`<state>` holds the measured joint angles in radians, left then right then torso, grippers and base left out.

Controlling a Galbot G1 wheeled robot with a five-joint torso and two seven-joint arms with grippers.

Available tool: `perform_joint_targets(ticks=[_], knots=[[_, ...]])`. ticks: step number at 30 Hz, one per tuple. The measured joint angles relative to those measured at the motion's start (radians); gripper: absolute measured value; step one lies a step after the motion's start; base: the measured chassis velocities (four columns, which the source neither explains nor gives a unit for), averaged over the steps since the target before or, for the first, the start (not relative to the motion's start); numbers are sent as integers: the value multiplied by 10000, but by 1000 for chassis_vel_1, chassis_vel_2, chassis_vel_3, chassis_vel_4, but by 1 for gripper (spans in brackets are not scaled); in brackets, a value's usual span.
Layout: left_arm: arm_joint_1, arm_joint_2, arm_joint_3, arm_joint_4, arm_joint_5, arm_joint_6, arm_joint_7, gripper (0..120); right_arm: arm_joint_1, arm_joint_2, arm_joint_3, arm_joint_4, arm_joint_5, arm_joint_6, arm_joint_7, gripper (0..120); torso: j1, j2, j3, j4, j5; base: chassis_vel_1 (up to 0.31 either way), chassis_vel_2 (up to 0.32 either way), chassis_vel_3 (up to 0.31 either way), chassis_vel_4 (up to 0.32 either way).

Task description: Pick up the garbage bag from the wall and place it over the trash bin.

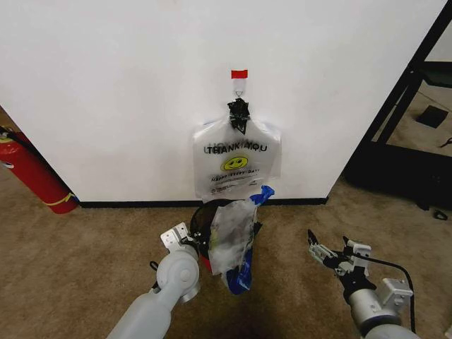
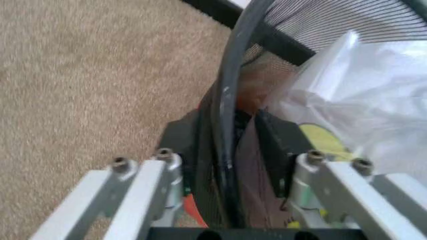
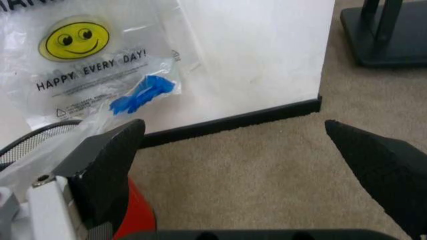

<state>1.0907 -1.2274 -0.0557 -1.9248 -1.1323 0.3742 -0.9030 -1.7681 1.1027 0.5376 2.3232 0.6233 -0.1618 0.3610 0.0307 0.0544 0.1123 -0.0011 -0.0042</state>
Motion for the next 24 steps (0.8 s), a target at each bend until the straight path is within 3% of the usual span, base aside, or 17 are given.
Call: perform_joint_targets(ticks=[4, 10, 14, 20, 24], knots=[[61, 219, -109, -358, 48, 231, 100, 51, 35, -5, -18, 1, 11, 9, -68, 100, 0, 0, 0, 0, 0, 0, 0, 0, 0], [184, 787, -411, -1032, -31, 377, 204, 69, 129, -167, -23, -184, 240, 28, -1286, 100, 0, 0, 0, -2, -2, 0, 0, 0, 0], [756, 1287, -844, -2087, 182, 377, 554, 88, 1219, -650, -154, -1521, 407, 445, -2867, 100, 0, 0, 0, 0, 2, 0, 0, 0, 0], [1666, 1592, -939, -3336, 1120, 313, 1275, 100, 3046, -1520, -765, -3171, 956, 619, -4845, 100, 1, 0, 0, 5, 2, 0, 0, 0, 0], [1825, 1576, -848, -3532, 1568, 273, 1457, 100, 3829, -1806, -1442, -3884, 1138, 710, -5809, 100, 1, 0, 1, 1, 2, 0, 0, 0, 0]])
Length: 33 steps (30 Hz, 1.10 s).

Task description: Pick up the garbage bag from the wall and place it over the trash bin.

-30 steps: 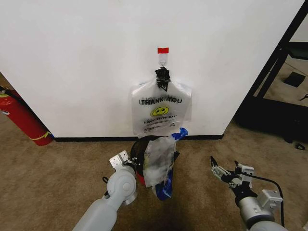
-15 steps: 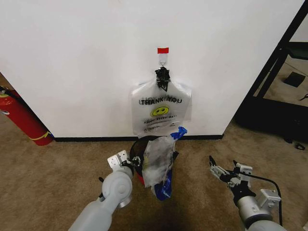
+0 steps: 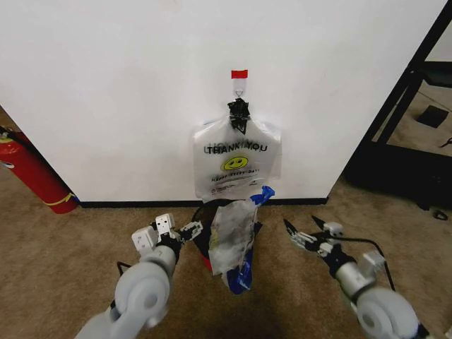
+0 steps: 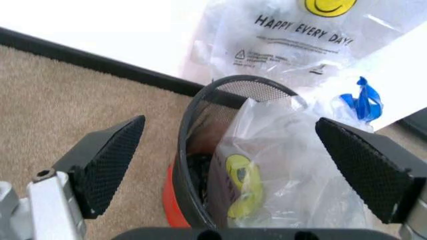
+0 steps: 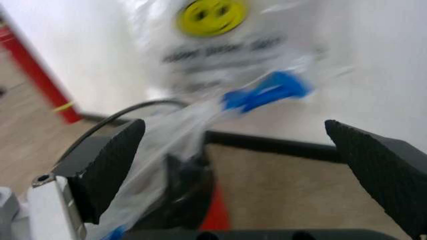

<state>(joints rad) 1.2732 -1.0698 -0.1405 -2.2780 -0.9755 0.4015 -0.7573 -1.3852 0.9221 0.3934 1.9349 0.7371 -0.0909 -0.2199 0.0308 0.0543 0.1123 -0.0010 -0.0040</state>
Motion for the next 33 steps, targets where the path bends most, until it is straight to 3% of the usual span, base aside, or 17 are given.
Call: perform_joint_targets(ticks=[3, 9, 15, 18, 24, 26, 29, 33], knots=[[-47, -49, 110, 76, 260, -64, 58, 100, 652, -87, -618, -725, -158, 53, -660, 98, 0, 0, 0, 3, 0, 0, 0, 0, 0], [-361, -46, 319, 254, 263, -79, 95, 100, 813, -120, -739, -1560, -614, 258, -1074, 97, 0, 0, 0, -8, 1, 0, 0, 0, 0], [-570, -48, 401, 421, 263, -101, 96, 100, 945, -33, -839, -1848, -525, 305, -1291, 78, 0, 0, 0, 0, -2, 0, 0, 0, 0], [-755, -44, 490, 447, 229, -98, 96, 100, 1133, 82, -962, -1949, -212, 242, -1382, 63, 0, 0, 0, 0, -1, 0, 0, 0, 0], [-931, 45, 587, 413, 150, -26, 130, 100, 1384, 194, -1114, -2159, 204, 45, -1600, 75, 0, 0, 0, -1, -1, 0, 0, 0, 0], [-1084, 72, 666, 418, 52, 9, 132, 100, 1444, 294, -1173, -2216, 292, -66, -1682, 87, 0, 0, 0, 2, -2, 0, 0, 0, 0], [-1256, 75, 739, 476, -29, 36, 132, 100, 1444, 372, -1197, -2281, 245, -105, -1709, 95, 0, 0, 0, -3, -1, 0, 0, 0, 0], [-1370, 78, 759, 560, -58, 43, 132, 100, 1562, 490, -1299, -2398, 275, -166, -1715, 100, 0, 0, 0, 1, -2, 0, 0, 0, 0]])
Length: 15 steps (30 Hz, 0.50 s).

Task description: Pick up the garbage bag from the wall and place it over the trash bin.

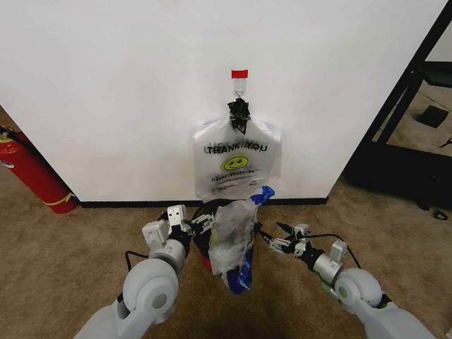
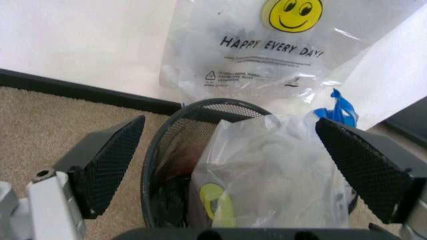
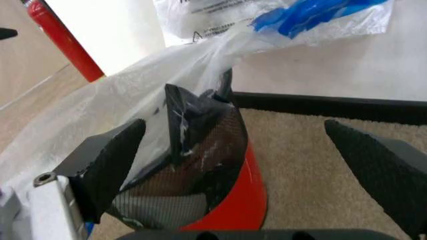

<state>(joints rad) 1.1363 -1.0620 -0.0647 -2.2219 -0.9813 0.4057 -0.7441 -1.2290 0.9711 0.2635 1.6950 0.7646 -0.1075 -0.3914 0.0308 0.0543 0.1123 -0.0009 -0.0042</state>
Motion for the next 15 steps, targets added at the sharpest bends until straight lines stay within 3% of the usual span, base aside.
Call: perform_joint_targets(ticks=[4, 8, 10, 15], knots=[[-83, -10, 25, 45, -6, 0, -2, 100, 122, 89, -89, -39, 86, -52, 4, 95, 0, 0, 0, -2, 1, 0, 0, 0, 0], [-169, -43, 45, 98, -8, -2, -9, 100, 304, 222, -192, -129, 156, -108, 60, 80, 0, 0, 0, -1, 0, 0, 0, 0, 0], [-174, -44, 45, 104, -8, -4, -12, 100, 323, 228, -212, -149, 156, -111, 64, 78, 0, 0, 0, -1, 0, 0, 0, 0, 0], [-260, -47, 46, 148, -25, -24, -41, 100, 407, 240, -359, -243, 175, -171, 104, 55, 0, 0, 0, -1, 0, 0, 0, 0, 0]])
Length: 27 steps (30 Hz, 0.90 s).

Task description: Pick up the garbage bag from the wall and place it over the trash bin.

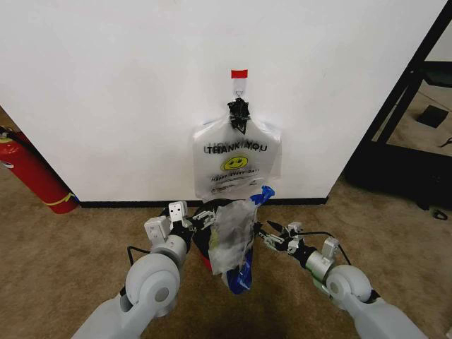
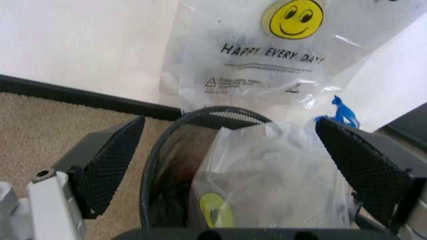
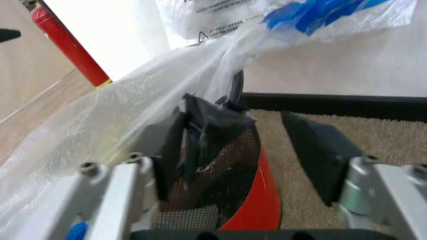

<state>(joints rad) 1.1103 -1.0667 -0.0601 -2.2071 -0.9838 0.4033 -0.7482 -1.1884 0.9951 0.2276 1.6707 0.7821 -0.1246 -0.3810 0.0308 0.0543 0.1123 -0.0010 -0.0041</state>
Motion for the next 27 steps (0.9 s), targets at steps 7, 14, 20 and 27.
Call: perform_joint_targets(ticks=[7, 14, 20, 27], knots=[[-31, -3, -18, 27, -15, -53, -32, 100, 83, 108, -219, -62, 59, -65, 154, 30, 0, 0, 0, 0, 0, 0, 0, 0, 0], [12, 2, -44, 37, -7, -81, -50, 100, 109, 139, -279, -10, 228, -93, 262, 7, 0, 0, 0, 0, 0, 0, 0, 0, 0], [30, 0, -33, 34, 2, -86, -53, 100, -177, 81, -134, 230, 280, -92, 312, 0, 0, 0, 0, -1, 0, 0, 0, 0, 0], [122, -34, -15, -21, 40, -88, -53, 100, -966, -184, 322, 986, 390, -39, 495, 0, 0, 0, 0, -1, 2, 0, 0, 0, 0]])
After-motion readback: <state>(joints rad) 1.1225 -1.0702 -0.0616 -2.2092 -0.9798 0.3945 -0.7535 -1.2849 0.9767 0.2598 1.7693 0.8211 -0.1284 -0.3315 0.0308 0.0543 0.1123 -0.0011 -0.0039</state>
